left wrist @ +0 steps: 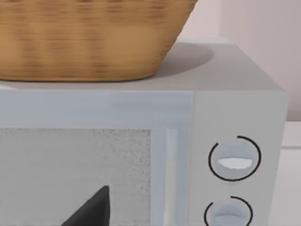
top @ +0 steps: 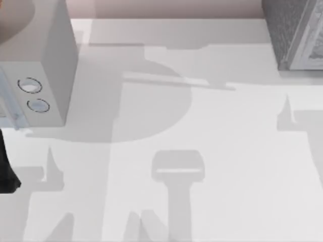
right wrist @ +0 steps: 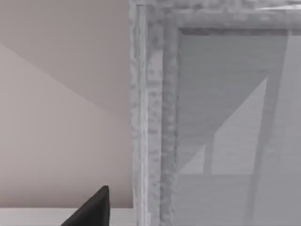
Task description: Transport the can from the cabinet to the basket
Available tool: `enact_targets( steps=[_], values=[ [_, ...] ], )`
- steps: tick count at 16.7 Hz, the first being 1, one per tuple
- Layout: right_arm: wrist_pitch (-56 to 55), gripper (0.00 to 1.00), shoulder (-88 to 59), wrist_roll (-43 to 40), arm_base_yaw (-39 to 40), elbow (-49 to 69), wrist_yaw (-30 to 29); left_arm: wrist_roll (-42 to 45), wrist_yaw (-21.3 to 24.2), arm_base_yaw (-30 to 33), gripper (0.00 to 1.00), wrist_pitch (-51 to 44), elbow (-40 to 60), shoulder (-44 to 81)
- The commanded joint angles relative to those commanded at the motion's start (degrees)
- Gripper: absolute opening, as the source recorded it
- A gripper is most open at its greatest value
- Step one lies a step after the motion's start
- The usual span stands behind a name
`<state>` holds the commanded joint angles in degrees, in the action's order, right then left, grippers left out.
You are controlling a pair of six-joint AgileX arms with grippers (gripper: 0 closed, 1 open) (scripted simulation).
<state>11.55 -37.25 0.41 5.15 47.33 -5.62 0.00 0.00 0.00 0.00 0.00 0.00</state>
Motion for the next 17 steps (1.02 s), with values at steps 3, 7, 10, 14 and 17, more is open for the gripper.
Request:
enact_targets(
  steps=[3, 7, 10, 14, 17],
  values=[
    [4.12, 1.00, -12.58, 0.12, 1.77, 16.55, -1.78, 0.00, 0.00, 0.00, 1.00, 0.00, 0.00, 0.00],
    [8.72, 1.00, -26.89, 0.30, 3.77, 36.03, -3.84, 0.00, 0.00, 0.00, 1.00, 0.00, 0.00, 0.00],
    [11.06, 1.00, -34.41, 0.41, 4.82, 46.51, -4.96, 0.00, 0.00, 0.00, 1.00, 0.00, 0.00, 0.00],
    [12.37, 1.00, -38.79, 0.49, 5.42, 52.47, -5.65, 0.00, 0.00, 0.00, 1.00, 0.00, 0.00, 0.00],
    [12.37, 1.00, -38.79, 0.49, 5.42, 52.47, -5.65, 0.00, 0.00, 0.00, 1.00, 0.00, 0.00, 0.00]
  ],
)
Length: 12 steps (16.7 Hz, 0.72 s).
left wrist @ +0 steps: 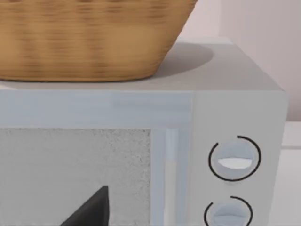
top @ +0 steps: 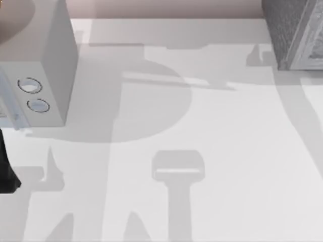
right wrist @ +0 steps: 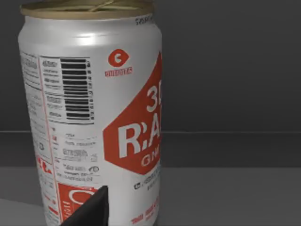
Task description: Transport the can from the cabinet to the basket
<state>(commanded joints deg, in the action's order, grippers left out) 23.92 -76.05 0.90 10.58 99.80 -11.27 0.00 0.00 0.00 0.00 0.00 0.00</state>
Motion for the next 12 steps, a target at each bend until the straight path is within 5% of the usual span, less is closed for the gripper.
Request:
enact_targets(
  steps=[12],
  values=[
    [-3.21, 1.00, -6.95, -0.09, 10.99, 4.11, -11.68, 0.00, 0.00, 0.00, 1.00, 0.00, 0.00, 0.00]
  ],
)
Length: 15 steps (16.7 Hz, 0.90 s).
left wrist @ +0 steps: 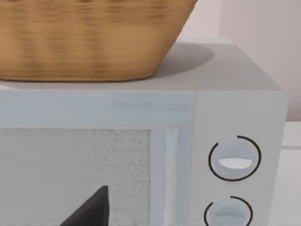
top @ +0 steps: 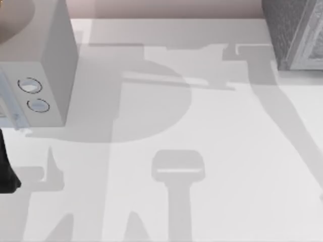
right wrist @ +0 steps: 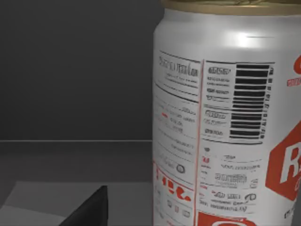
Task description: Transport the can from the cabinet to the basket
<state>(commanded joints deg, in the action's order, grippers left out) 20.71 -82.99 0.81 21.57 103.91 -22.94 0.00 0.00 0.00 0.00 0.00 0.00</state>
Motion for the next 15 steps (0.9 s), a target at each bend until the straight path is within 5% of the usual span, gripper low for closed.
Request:
enact_targets(
  steps=[15],
  values=[
    [-0.18, 1.00, -12.11, 0.02, -4.15, 11.99, 3.96, 0.00, 0.00, 0.00, 1.00, 0.00, 0.00, 0.00]
  ],
)
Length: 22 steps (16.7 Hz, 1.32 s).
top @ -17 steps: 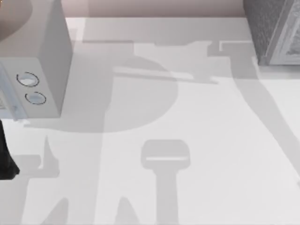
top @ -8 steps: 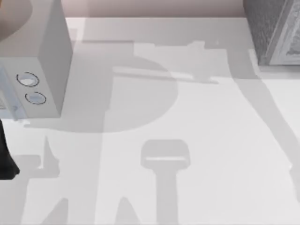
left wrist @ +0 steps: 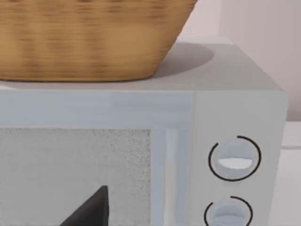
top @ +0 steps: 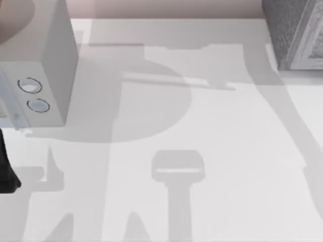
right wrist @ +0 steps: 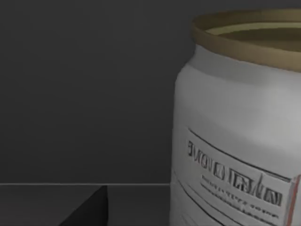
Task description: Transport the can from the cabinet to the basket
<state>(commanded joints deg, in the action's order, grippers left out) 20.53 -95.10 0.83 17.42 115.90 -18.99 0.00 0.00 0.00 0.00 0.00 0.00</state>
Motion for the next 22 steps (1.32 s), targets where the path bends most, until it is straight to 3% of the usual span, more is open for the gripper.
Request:
enact_targets(
  steps=[13, 22],
  values=[
    [0.00, 0.02, 0.00, 0.00, 0.00, 0.00, 0.00, 0.00, 0.00, 0.00, 1.00, 0.00, 0.00, 0.00],
    [0.04, 0.00, 0.07, 0.07, 0.06, -0.02, 0.02, 0.00, 0.00, 0.00, 1.00, 0.00, 0.00, 0.00]
  ],
)
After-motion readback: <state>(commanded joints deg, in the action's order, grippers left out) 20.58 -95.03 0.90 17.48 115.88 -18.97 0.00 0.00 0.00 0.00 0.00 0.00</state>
